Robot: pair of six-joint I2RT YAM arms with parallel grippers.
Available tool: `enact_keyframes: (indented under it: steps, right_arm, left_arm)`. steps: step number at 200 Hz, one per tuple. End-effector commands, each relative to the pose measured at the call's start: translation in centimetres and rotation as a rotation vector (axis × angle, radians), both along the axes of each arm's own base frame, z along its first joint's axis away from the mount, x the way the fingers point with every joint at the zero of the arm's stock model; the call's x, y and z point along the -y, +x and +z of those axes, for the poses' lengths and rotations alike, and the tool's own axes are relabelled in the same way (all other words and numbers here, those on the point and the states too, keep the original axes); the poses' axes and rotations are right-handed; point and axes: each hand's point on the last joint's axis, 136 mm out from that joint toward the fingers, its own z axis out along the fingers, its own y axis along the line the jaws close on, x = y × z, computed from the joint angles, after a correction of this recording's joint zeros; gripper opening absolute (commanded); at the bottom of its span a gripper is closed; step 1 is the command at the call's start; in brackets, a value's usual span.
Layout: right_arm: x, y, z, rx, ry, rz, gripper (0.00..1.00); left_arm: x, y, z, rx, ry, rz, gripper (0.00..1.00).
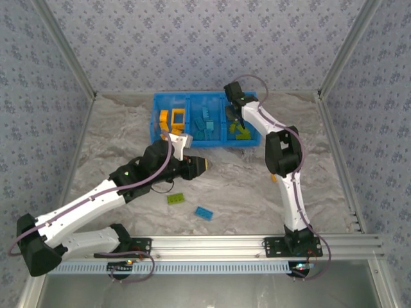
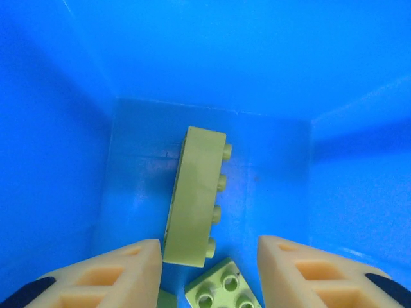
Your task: Sort the legos into containers by color
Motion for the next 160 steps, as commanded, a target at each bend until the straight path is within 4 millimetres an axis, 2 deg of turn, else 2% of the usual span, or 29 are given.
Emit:
enact_keyframes:
  steps: [1,10,17,24,34,35,36,55,84,105,133,160]
  right_arm:
    - [0.4,-0.7,6.9,0.113,0.043,-0.012,0.43]
    - [0.4,-0.8,9.6,0.176,0.057,-0.014,0.43]
    - [0.7,-1.1,10.7,0.196,0.055,-0.019,0.43]
    - [0.9,-1.8,12.7,0.232,0.06,-0.025,0.42]
    - [1.2,-3.1,14.5,0.26,0.073,-0.027,0.42]
    - [1.3,-3.3,15.5,0.278,0.08,-0.028,0.42]
    - [1.3,-3.4,15.0,0.269,0.075,-0.029,0.42]
    - [2.8,-6.9,17.7,0.286,0.085,-0.072,0.42]
    - [5.6,-14.0,18.5,0.245,0.125,-0.146,0.46]
    - [6.9,-18.9,19.1,0.23,0.171,-0.157,0.48]
    - [7.5,-23.9,19.9,0.209,0.256,-0.119,0.52]
    - [8.3,-28.0,20.6,0.197,0.308,-0.1,0.55]
  left_arm:
    - [0.7,0.5,2.4,0.037,-0.039,0.01,0.4]
    - [0.9,0.7,2.1,0.022,-0.026,0.012,0.4]
    - [1.2,0.8,1.9,0.013,-0.019,0.005,0.4]
    - [1.7,0.9,1.7,0.003,-0.017,0.0,0.4]
    - [2.3,1.3,1.3,-0.019,-0.012,0.005,0.4]
    - [2.3,1.3,1.2,-0.023,-0.01,0.005,0.4]
    - [2.4,1.3,1.2,-0.025,-0.01,0.006,0.4]
    - [3.9,2.3,-0.3,-0.096,0.011,0.023,0.4]
    - [7.0,3.6,-3.5,-0.239,0.042,0.074,0.41]
    - [10.2,3.7,-6.0,-0.329,0.072,0.068,0.41]
    - [15.0,3.6,-9.1,-0.427,0.114,0.033,0.44]
    - [18.1,3.4,-12.8,-0.518,0.169,0.064,0.55]
